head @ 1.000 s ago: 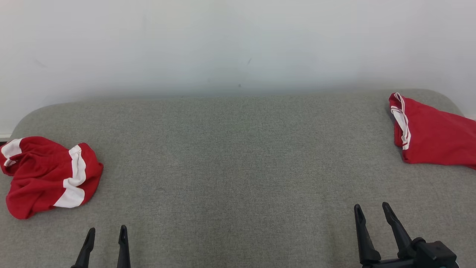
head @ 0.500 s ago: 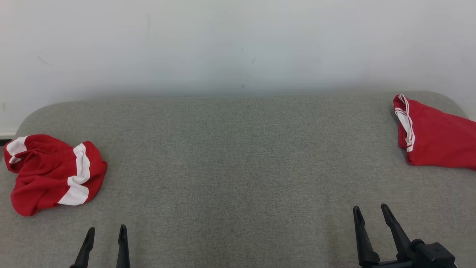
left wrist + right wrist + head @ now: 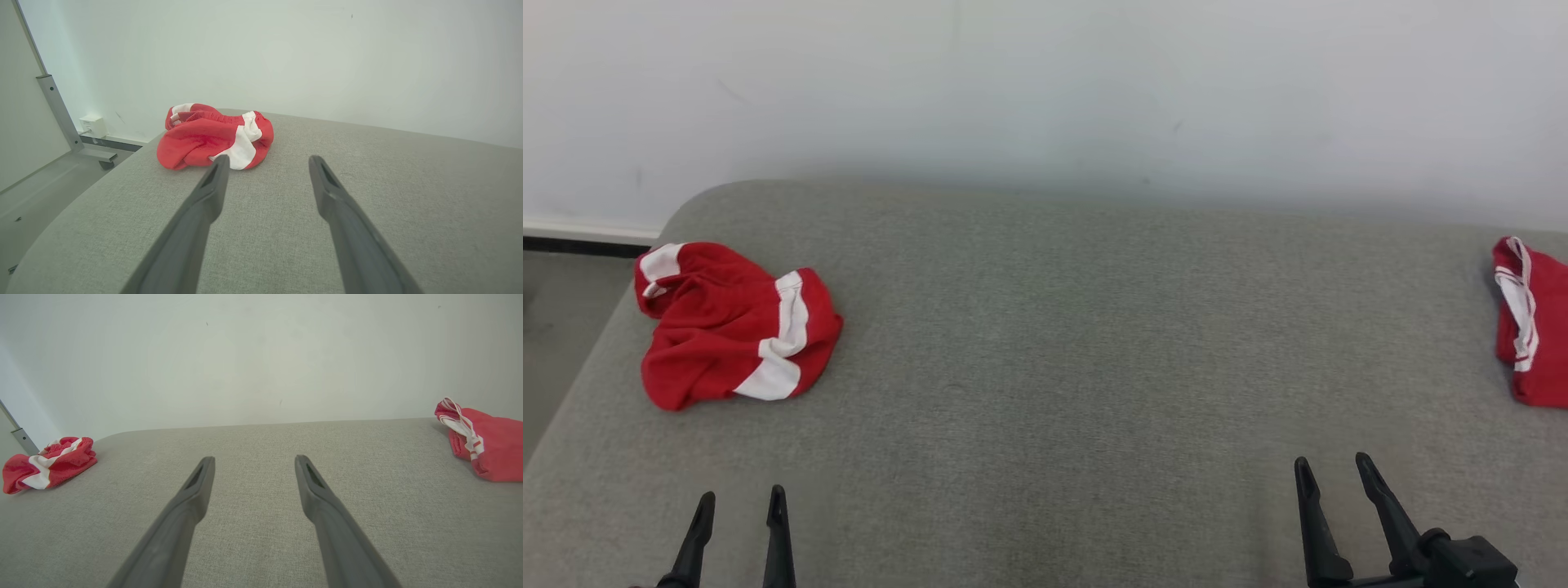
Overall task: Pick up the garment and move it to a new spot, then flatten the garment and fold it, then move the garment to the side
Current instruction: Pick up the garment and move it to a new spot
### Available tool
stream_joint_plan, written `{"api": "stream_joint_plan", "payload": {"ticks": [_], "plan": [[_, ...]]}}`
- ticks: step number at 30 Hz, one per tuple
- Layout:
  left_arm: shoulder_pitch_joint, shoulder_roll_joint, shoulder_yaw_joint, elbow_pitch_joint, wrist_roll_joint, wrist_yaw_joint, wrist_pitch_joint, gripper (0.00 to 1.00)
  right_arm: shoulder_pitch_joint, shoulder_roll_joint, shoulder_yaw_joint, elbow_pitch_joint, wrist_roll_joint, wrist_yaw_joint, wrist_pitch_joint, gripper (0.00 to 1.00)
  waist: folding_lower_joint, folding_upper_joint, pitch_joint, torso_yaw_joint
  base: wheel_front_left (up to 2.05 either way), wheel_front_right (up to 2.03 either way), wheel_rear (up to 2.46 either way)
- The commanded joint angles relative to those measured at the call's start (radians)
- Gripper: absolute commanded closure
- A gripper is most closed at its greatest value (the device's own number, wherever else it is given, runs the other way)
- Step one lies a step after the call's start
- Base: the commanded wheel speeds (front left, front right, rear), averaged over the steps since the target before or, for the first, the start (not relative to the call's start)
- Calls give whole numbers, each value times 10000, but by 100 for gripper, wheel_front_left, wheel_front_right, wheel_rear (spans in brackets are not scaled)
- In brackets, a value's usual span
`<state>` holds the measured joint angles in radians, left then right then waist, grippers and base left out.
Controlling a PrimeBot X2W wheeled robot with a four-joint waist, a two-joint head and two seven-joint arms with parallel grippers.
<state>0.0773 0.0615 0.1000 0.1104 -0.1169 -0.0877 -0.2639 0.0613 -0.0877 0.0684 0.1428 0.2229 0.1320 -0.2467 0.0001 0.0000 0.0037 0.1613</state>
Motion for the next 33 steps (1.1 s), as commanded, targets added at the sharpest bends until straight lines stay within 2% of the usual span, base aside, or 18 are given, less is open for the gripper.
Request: {"api": "stream_joint_plan", "payload": {"ticks": [1,9,18,26,33], "plan": [[-88,18,64,16,-29,51,-2,0,-13,15,16,-5,-1,-28,-18,0,-1,0,146,807,0,0,0],[7,21,235,15,-72,127,-2,0,-167,-61,148,39,-44,-28,24,0,-1,0,292,2154,0,0,0],[99,-6,520,-21,-200,237,-2,0,-241,-100,333,49,-90,-28,111,0,-1,0,402,3085,0,0,0],[129,-23,664,18,-206,242,-2,0,-282,-117,474,135,-25,-28,139,0,-1,0,324,3180,0,0,0],[-379,2,768,146,-315,191,-2,0,-352,-183,477,155,2,-28,138,0,-1,0,408,2932,0,0,0]]}}
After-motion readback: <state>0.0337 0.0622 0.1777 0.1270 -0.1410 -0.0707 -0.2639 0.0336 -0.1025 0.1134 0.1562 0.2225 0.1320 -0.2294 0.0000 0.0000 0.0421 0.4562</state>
